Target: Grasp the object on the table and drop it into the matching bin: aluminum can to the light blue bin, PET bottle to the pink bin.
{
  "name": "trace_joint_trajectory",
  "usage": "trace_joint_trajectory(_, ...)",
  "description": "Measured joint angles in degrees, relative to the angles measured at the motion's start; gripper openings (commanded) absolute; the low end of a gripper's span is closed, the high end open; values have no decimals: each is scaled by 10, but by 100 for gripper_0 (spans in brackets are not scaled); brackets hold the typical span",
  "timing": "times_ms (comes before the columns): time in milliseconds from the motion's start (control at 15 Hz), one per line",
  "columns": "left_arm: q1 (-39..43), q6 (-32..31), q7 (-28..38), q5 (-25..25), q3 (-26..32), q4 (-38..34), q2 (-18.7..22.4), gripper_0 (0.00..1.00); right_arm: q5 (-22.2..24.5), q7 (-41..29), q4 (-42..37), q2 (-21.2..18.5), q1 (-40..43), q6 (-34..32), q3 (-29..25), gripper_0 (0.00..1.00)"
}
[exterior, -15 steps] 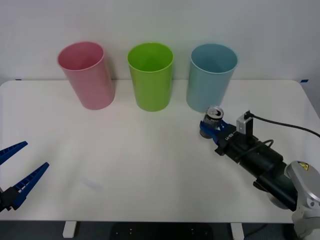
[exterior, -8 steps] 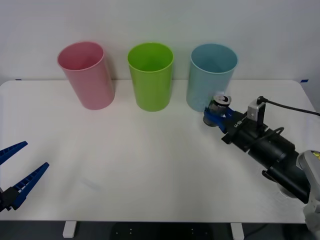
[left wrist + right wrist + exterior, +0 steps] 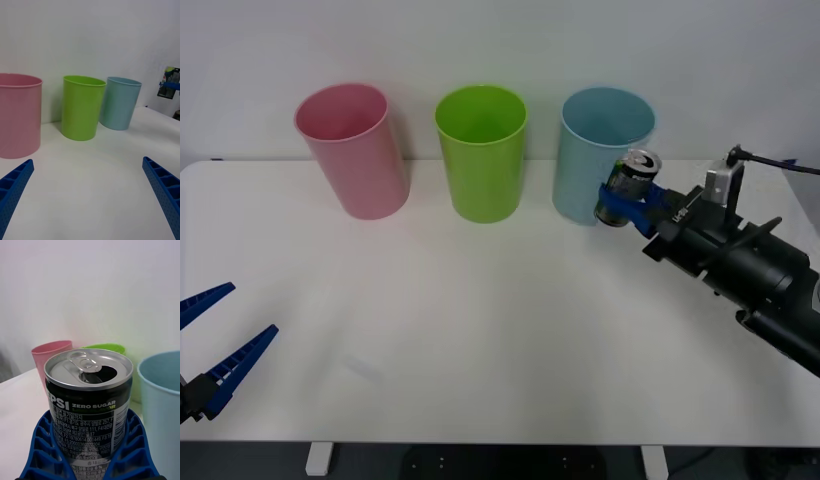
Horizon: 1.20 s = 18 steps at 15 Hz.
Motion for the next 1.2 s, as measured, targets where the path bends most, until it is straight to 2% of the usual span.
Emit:
trace_joint_trajectory(267, 0, 0, 0, 0, 0, 0, 0, 100, 0, -28, -24, -50, -25, -1, 1, 0)
trace_joint_trajectory(533, 0, 0, 0, 0, 0, 0, 0, 100, 32, -95, -17, -71, -71, 0, -7, 0)
trace_joint_trajectory(1200, 0, 0, 0, 0, 0, 0, 0, 100, 92, -97, 209, -78, -276, -7, -10, 0)
